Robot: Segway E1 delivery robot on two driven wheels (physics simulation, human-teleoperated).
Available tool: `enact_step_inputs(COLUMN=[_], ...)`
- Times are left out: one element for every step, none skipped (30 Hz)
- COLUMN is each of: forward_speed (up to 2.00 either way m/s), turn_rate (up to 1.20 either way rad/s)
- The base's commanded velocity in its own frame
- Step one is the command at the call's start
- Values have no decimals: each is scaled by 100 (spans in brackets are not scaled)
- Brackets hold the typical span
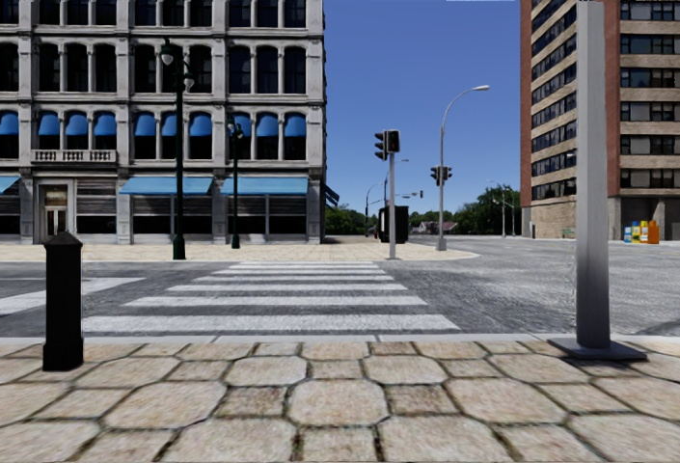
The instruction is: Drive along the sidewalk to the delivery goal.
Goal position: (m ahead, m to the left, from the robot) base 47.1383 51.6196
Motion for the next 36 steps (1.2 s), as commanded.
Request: enact_step_inputs(forward_speed=[200, 200, 200, 200, 200, 200, 200, 200, 200, 200, 200, 200, 200, 200, 200, 200, 200, 200, 200, 200, 200, 200, 200, 200, 200, 200, 200, 200, 200, 200, 200, 200, 200, 200, 200, 200], turn_rate=[0, 0, 0, 0, 0, 0, 0, 0, 0, 0, 0, 0, 0, 0, 0, 0, 0, 0, 0, 0, 0, 0, 0, 0, 0, 0, 0, 0, 0, 0, 0, 0, 0, 0, 0, 0])
